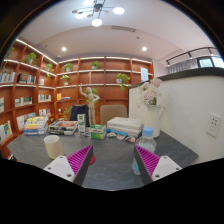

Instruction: Pour water

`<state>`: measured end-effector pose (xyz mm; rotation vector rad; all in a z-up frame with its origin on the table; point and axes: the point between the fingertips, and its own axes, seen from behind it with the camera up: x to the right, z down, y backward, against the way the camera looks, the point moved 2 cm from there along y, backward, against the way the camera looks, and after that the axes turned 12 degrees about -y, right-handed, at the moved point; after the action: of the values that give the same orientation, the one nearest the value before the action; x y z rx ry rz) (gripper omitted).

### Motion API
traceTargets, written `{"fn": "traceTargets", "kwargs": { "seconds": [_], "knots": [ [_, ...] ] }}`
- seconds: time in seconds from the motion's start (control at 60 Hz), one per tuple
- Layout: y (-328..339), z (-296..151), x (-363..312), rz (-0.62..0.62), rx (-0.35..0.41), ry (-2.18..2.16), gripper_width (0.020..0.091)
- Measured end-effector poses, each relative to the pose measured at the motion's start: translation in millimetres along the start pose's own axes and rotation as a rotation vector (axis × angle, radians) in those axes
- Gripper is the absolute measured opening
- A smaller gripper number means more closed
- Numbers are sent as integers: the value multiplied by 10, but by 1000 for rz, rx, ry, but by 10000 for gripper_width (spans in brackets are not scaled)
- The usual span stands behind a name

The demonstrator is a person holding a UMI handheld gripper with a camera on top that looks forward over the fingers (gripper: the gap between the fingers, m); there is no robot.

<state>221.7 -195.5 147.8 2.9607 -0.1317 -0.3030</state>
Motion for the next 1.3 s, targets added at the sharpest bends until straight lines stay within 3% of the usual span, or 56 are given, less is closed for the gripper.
{"fn": "traceTargets", "kwargs": {
  "seconds": [0.283, 0.533, 0.65, 0.683, 0.717, 0.833, 0.95, 0.967, 1.3],
  "knots": [
    [-116, 31, 974, 118, 82, 23, 822],
    [-740, 155, 1169, 88, 42, 29, 817],
    [-909, 149, 1200, 85, 49, 42, 683],
    [-941, 143, 1198, 80, 51, 43, 611],
    [-974, 139, 1175, 68, 53, 37, 491],
    [-1019, 134, 1185, 64, 58, 31, 433],
    [-1040, 150, 1180, 57, 57, 8, 326],
    [-1024, 142, 1175, 58, 56, 15, 280],
    [-1072, 107, 870, 76, 23, 234, 279]
  ]
}}
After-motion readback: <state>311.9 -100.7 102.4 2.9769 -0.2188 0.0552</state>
